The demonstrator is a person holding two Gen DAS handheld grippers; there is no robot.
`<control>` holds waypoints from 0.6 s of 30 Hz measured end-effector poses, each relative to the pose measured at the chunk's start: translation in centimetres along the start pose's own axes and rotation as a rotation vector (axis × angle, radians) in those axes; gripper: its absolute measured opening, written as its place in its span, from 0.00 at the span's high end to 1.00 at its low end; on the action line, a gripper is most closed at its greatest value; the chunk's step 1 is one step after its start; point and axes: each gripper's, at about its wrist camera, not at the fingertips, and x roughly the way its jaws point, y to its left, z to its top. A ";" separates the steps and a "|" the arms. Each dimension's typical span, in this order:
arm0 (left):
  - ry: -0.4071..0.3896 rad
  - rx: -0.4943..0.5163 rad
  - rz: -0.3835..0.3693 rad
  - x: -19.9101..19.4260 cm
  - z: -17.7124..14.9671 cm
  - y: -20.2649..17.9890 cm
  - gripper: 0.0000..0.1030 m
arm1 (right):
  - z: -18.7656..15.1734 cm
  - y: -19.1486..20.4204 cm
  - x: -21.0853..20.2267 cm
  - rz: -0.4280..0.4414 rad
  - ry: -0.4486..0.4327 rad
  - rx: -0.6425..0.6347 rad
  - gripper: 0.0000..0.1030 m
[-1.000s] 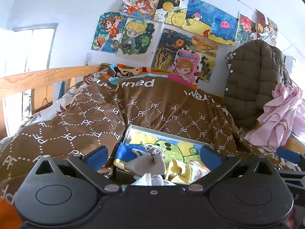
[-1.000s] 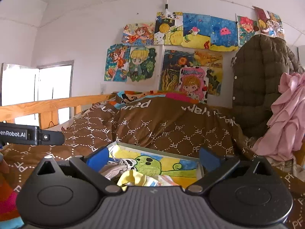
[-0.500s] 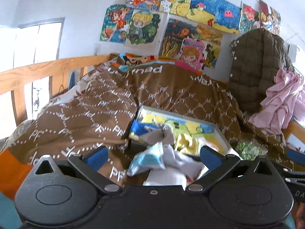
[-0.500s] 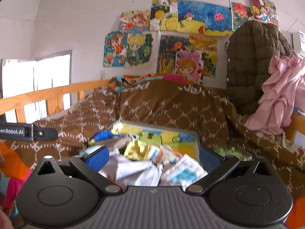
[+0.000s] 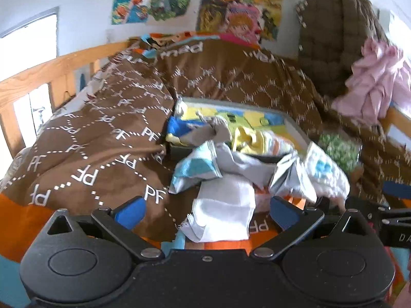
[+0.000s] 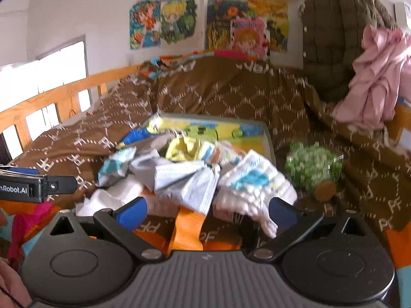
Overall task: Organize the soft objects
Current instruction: 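Grasp the white cloth with the left tool while the right tool grasps the orange strap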
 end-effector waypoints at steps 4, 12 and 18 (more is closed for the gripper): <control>0.060 0.073 -0.004 2.0 -0.2 -0.7 0.01 | -0.4 -0.1 1.1 -0.005 0.063 0.012 0.00; 0.156 0.168 -0.056 5.0 -0.6 -1.8 0.01 | -0.9 -0.7 3.2 -0.003 0.188 0.052 0.00; 0.192 0.257 -0.088 7.0 -0.4 -2.0 0.01 | -1.4 -0.4 4.7 0.012 0.260 0.049 0.00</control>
